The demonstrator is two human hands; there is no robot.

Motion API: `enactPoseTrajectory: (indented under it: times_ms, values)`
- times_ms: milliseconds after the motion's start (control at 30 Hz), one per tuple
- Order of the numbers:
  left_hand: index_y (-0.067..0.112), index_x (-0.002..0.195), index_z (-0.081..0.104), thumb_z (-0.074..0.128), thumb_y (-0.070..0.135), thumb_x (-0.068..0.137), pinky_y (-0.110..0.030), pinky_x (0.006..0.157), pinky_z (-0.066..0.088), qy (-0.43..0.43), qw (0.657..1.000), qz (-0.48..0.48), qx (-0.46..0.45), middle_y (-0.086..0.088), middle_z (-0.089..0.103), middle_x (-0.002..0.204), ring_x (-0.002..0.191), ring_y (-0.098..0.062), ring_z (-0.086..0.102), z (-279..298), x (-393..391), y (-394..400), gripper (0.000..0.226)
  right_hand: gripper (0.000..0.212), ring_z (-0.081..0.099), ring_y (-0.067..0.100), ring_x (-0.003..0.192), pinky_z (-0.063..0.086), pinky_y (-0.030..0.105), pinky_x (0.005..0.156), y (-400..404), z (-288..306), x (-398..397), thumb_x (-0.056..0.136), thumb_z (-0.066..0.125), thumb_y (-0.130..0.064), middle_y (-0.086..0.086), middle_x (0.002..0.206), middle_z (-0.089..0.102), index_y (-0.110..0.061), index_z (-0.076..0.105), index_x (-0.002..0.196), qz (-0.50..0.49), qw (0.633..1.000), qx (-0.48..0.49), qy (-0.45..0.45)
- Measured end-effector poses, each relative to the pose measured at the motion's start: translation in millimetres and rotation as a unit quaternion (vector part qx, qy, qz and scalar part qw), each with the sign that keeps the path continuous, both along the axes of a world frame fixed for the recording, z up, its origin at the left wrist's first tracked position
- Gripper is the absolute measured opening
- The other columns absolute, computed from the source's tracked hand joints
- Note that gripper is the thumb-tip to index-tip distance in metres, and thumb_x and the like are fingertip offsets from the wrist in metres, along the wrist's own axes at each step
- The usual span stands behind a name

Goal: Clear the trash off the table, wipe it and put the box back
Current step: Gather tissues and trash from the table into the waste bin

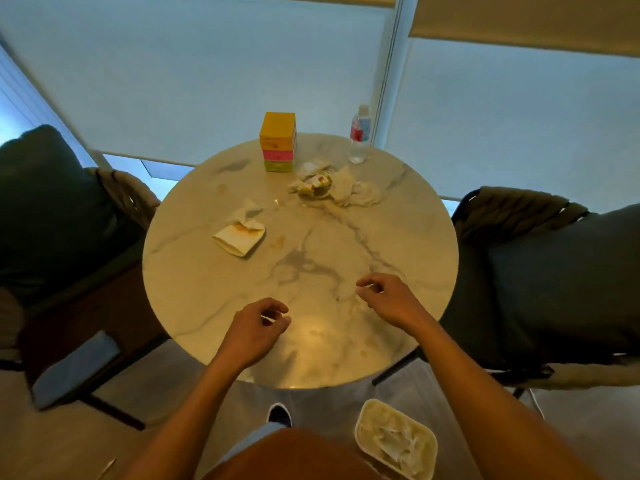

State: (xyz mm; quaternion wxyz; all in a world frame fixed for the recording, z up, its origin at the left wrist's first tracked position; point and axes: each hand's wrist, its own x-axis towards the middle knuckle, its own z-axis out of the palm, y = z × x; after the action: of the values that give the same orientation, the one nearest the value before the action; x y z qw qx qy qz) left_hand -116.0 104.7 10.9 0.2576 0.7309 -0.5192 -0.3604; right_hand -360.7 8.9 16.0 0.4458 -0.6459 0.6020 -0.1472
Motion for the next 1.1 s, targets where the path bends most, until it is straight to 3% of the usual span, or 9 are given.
enactPoseTrajectory:
  times_ms: [200, 333, 433, 567, 667, 800, 967, 1100]
  values:
    - [0.031, 0.092, 0.067, 0.068, 0.031, 0.085, -0.014, 0.065, 0.044, 0.012, 0.999, -0.046, 0.015, 0.010, 0.066, 0.088, 0.079, -0.003, 0.062, 6.1, 30.7, -55.5, 0.008, 0.020, 0.066, 0.019, 0.089, 0.051, 0.032, 0.083, -41.5, -0.9, 33.4, 0.089, 0.063, -0.028, 0.004, 0.096, 0.068, -0.020, 0.069, 0.106, -0.052, 0.999, 0.007, 0.004]
    - [0.029, 0.095, 0.068, 0.066, 0.027, 0.087, -0.013, 0.067, 0.047, 0.044, 0.998, -0.033, 0.026, 0.010, 0.066, 0.089, 0.079, -0.002, 0.063, 5.6, 40.4, -80.2, 0.008, 0.021, 0.067, 0.022, 0.088, 0.050, 0.031, 0.081, -69.6, -8.2, 45.6, 0.089, 0.063, -0.029, 0.005, 0.095, 0.067, -0.020, 0.068, 0.108, -0.082, 0.996, 0.024, -0.004]
    - [0.029, 0.095, 0.068, 0.065, 0.027, 0.088, -0.010, 0.064, 0.045, 0.061, 0.997, -0.024, 0.037, 0.008, 0.067, 0.090, 0.077, -0.001, 0.063, 0.8, 43.4, -92.4, 0.008, 0.030, 0.066, 0.023, 0.092, 0.051, 0.036, 0.089, -98.3, -17.5, 49.8, 0.090, 0.062, -0.031, 0.005, 0.098, 0.064, -0.021, 0.063, 0.118, -0.110, 0.994, 0.029, -0.005]
    - [0.023, 0.099, 0.067, 0.064, 0.021, 0.089, -0.005, 0.059, 0.046, 0.100, 0.993, -0.009, 0.055, 0.005, 0.068, 0.088, 0.071, 0.005, 0.063, -2.2, 44.1, -105.8, 0.011, 0.046, 0.056, 0.022, 0.112, 0.042, 0.027, 0.091, -145.7, -21.9, 61.4, 0.092, 0.060, -0.028, 0.008, 0.121, 0.058, -0.022, 0.050, 0.136, -0.091, 0.996, -0.007, 0.005]
    - [0.022, 0.099, 0.068, 0.065, 0.020, 0.089, -0.004, 0.060, 0.045, 0.114, 0.991, 0.017, 0.061, 0.004, 0.069, 0.085, 0.070, 0.006, 0.063, -0.3, 42.5, -116.2, 0.011, 0.056, 0.042, 0.025, 0.132, 0.036, 0.034, 0.107, -187.5, -30.3, 74.0, 0.092, 0.059, -0.032, 0.012, 0.143, 0.043, -0.028, 0.039, 0.144, -0.081, 0.997, -0.005, 0.004]
    - [0.024, 0.098, 0.068, 0.065, 0.021, 0.088, -0.009, 0.066, 0.045, 0.124, 0.989, 0.038, 0.074, 0.007, 0.069, 0.085, 0.071, 0.007, 0.063, 5.3, 39.6, -131.1, 0.011, 0.064, 0.030, 0.024, 0.139, 0.027, 0.032, 0.111, -231.6, -44.6, 89.6, 0.089, 0.063, -0.026, 0.011, 0.151, 0.031, -0.023, 0.035, 0.147, -0.069, 0.998, 0.002, -0.009]
    - [0.022, 0.101, 0.068, 0.064, 0.021, 0.089, -0.006, 0.062, 0.043, 0.124, 0.988, 0.044, 0.087, 0.009, 0.067, 0.087, 0.069, 0.012, 0.060, 5.3, 37.0, -156.1, 0.013, 0.056, 0.043, 0.022, 0.132, 0.033, 0.029, 0.107, -247.5, -54.0, 94.0, 0.090, 0.062, -0.024, 0.009, 0.147, 0.041, -0.011, 0.044, 0.141, -0.098, 0.995, -0.014, -0.005]
    - [0.018, 0.105, 0.066, 0.062, 0.018, 0.090, -0.002, 0.060, 0.043, 0.133, 0.988, 0.026, 0.079, 0.009, 0.065, 0.087, 0.065, 0.013, 0.058, 4.8, 27.3, -178.3, 0.015, 0.031, 0.062, 0.010, 0.098, 0.045, 0.020, 0.089, -233.8, -50.0, 86.1, 0.086, 0.068, -0.022, 0.004, 0.118, 0.067, -0.012, 0.068, 0.116, -0.193, 0.977, -0.051, -0.068]
